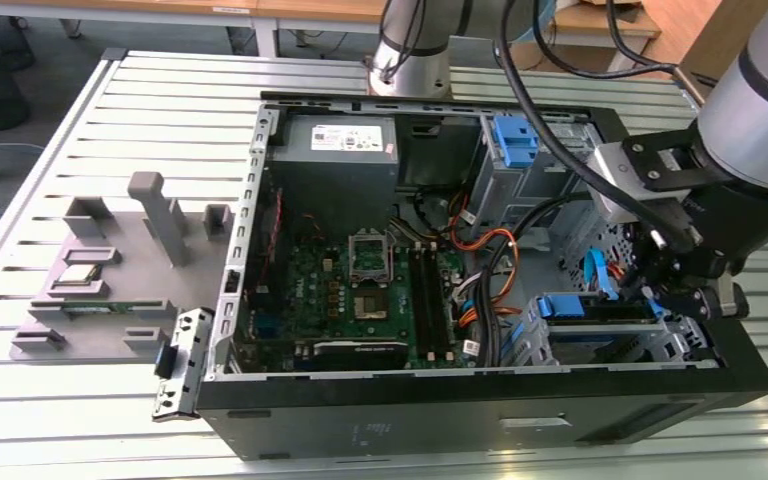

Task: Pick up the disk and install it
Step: 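Insert the second disk wire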

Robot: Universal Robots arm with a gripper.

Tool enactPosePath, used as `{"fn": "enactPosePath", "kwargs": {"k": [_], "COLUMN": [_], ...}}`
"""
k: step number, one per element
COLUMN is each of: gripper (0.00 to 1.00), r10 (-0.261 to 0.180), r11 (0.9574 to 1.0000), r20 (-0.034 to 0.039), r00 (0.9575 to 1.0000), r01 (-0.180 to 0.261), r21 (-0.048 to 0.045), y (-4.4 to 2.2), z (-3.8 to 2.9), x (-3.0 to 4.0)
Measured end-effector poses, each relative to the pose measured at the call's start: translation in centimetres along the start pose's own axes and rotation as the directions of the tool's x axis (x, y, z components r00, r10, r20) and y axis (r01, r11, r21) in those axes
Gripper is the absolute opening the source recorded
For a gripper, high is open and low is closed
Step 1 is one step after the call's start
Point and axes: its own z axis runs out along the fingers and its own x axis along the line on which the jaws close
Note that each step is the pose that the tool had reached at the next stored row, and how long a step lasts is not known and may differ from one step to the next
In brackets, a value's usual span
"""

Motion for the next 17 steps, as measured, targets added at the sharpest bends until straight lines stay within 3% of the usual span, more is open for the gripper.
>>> {"fn": "enactPosePath", "kwargs": {"k": [4, 17], "gripper": [0.17, 0.17], "r10": [-0.005, -0.011], "r11": [1.0000, 0.9999], "r20": [0.0006, 0.0012], "r00": [1.0000, 0.9999], "r01": [0.005, 0.011], "r21": [0.0053, 0.0068], "y": [0.31, 0.44], "z": [0.09, 0.40], "x": [0.01, 0.03]}}
